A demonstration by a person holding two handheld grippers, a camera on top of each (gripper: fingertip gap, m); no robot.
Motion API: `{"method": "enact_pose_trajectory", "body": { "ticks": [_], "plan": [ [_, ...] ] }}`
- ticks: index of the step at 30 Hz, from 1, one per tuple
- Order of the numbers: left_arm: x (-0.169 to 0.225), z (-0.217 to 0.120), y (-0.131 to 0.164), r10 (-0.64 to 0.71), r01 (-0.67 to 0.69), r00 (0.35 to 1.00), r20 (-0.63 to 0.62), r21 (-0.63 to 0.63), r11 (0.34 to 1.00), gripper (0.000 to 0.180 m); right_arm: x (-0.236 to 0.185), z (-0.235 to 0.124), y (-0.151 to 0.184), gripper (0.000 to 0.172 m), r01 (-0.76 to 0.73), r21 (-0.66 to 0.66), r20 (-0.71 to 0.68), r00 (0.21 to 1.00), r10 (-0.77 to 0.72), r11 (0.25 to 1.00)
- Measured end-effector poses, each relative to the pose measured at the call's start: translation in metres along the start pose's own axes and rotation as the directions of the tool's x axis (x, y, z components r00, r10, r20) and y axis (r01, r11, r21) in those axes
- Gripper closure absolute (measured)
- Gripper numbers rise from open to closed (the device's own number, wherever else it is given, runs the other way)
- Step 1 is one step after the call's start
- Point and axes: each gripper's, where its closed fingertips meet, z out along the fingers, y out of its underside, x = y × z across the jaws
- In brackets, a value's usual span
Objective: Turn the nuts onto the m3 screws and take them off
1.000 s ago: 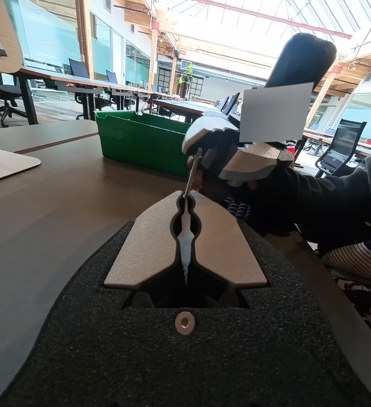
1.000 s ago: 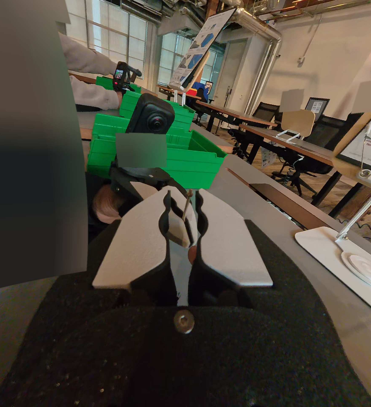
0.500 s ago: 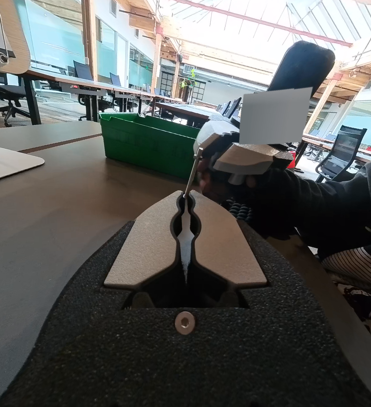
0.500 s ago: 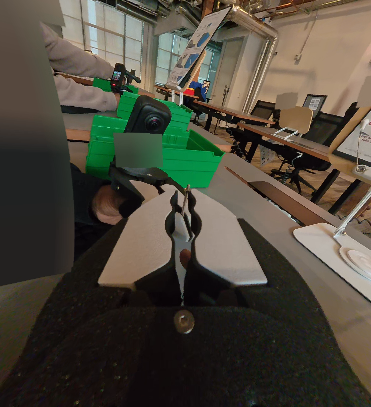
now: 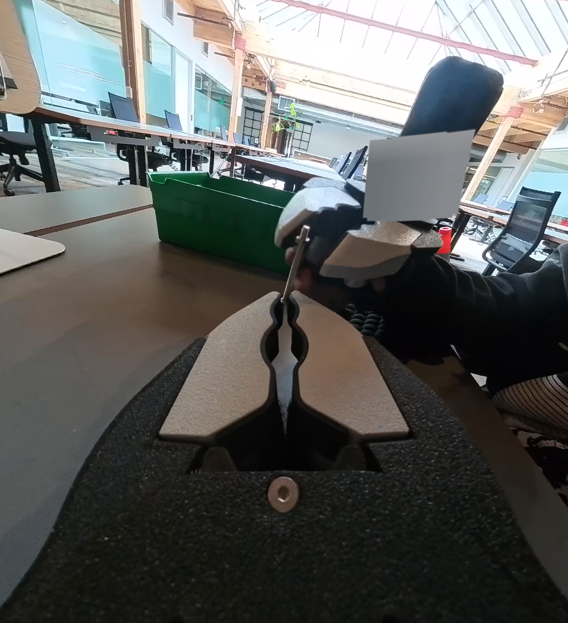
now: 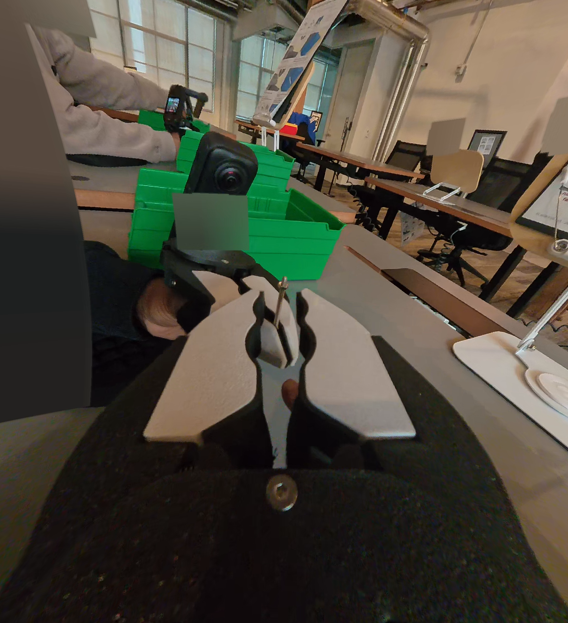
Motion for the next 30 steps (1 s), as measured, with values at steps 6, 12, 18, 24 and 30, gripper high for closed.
{"method": "enact_pose_trajectory", "body": {
  "ticks": [6,12,18,24,30],
  "plan": [
    [0.0001,0.0005,0.0005,0.0,0.0,1.0,-0.001,-0.004,1.0,0.18,-0.0043,0.001,-0.0043,0.153,0.024,0.022,0.012,1.0,-0.025,0.999],
    [-0.0012,-0.0004,-0.0006,-0.007,0.007,1.0,0.005,0.004,1.0,0.18,-0.0044,-0.0032,-0.0061,0.165,0.007,0.023,0.019,1.0,-0.008,1.0],
    [0.0,0.0001,0.0001,-0.001,0.001,1.0,0.0,-0.001,1.0,0.179,-0.0015,-0.0009,-0.0051,0.157,0.021,0.025,-0.002,1.0,-0.021,0.999],
    [0.0019,0.001,0.0013,0.007,-0.007,1.0,-0.008,-0.011,1.0,0.179,-0.0031,0.0011,-0.0046,0.152,0.026,0.023,0.006,1.0,-0.026,0.999],
    [0.0017,0.001,0.0013,0.007,-0.007,1.0,-0.007,-0.011,1.0,0.179,-0.0048,0.0014,-0.004,0.156,0.032,0.016,0.013,0.999,-0.032,0.999]
  ]
}}
